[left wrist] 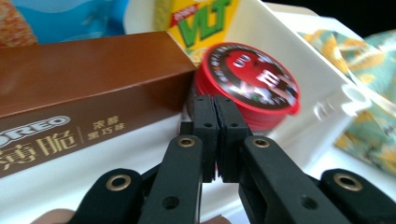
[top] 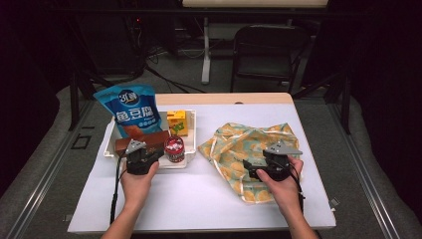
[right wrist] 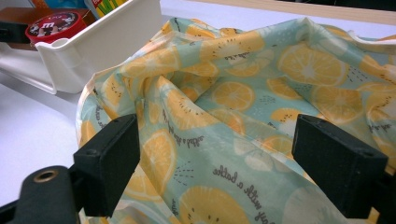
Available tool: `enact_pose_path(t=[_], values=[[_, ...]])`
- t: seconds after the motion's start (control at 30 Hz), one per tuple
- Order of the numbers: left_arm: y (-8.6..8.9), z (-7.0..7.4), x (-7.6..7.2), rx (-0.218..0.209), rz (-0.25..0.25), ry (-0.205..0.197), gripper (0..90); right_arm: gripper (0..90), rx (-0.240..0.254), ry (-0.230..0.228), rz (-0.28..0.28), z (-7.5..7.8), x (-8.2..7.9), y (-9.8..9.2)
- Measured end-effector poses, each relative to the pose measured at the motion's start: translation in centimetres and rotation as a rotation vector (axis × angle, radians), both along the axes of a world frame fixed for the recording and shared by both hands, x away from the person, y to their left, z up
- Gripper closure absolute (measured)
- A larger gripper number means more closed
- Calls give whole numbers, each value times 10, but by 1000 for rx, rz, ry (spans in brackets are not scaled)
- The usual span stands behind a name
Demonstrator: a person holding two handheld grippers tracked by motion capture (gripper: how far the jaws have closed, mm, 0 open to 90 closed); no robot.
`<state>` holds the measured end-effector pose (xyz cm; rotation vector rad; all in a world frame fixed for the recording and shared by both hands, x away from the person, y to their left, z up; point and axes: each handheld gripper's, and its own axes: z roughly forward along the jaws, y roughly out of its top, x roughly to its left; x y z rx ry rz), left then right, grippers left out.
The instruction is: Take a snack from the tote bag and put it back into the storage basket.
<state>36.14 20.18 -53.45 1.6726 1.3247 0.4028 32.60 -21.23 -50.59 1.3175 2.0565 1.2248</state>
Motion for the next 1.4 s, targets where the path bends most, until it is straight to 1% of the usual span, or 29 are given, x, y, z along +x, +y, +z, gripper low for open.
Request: enact_pose_path(t=[0.07,0.1,0.17,0.3,0.37,0.4,0.43,0.5,0.53,0.6,0.63,0.7,0.73,0.77,0.8,0.83,0.87,0.9,0.93,0.97,1.03,1.07,1.17,1.2,1.23,1.33,1.37,1.4], values=[[-2,-2,3,-11,2,14,900,149,-2,1,1,-1,0,0],[-4,-3,4,-12,8,7,900,148,-3,1,1,-1,0,0],[-7,-4,7,-5,3,15,900,148,-3,4,2,-1,0,1],[-13,-5,13,-6,14,20,900,149,-5,6,2,-1,0,1],[-14,-7,17,-42,31,29,900,149,-7,6,3,-1,0,1],[-14,-7,19,-42,33,36,900,149,-7,6,3,-1,0,1],[-15,-7,20,-32,29,37,900,149,-9,7,5,-1,0,1],[-18,-7,22,-40,18,42,900,149,-13,7,4,-2,0,1],[-21,-7,23,-34,14,38,900,149,-14,8,4,-2,0,1],[-25,-5,26,-29,4,43,900,150,-14,9,4,-3,0,1],[-27,-5,27,-31,8,39,900,149,-14,10,3,-3,0,1],[-28,-4,30,-30,20,44,900,150,-5,6,0,-3,0,2],[-27,-3,31,-40,29,42,900,149,-10,7,0,-3,0,3],[-25,-2,30,-48,37,40,900,149,-10,7,1,-4,0,3],[-24,-1,27,-53,30,33,900,149,-9,7,2,-4,0,3],[-25,0,22,-48,24,21,900,149,-12,8,1,-4,0,2],[-26,1,16,-30,4,20,900,149,-12,6,-1,-4,0,2],[-28,1,10,-14,-12,9,900,149,-13,9,-3,-4,0,1],[-29,0,4,-11,-22,-4,900,150,-15,9,-1,-4,1,0],[-31,-1,1,-7,-39,-1,900,150,-16,12,-3,-4,1,-1],[-36,-2,-1,1,-68,5,900,150,-12,13,-3,-5,2,-1],[-38,-2,0,-2,-64,1,900,150,-11,11,-3,-5,2,-1],[-38,-2,8,-19,-28,18,900,150,-14,8,-3,-3,0,0],[-37,-2,10,-21,-24,25,900,149,-12,4,-9,-3,0,0],[-37,-3,13,-29,-9,23,900,149,-11,4,-7,-3,0,0],[-36,-2,22,-30,11,31,900,150,-11,13,-5,-5,1,0],[-35,-3,24,-36,13,30,900,149,-16,16,-4,-6,2,-1],[-34,-4,25,-47,16,40,900,149,-17,17,-6,-6,2,0]])
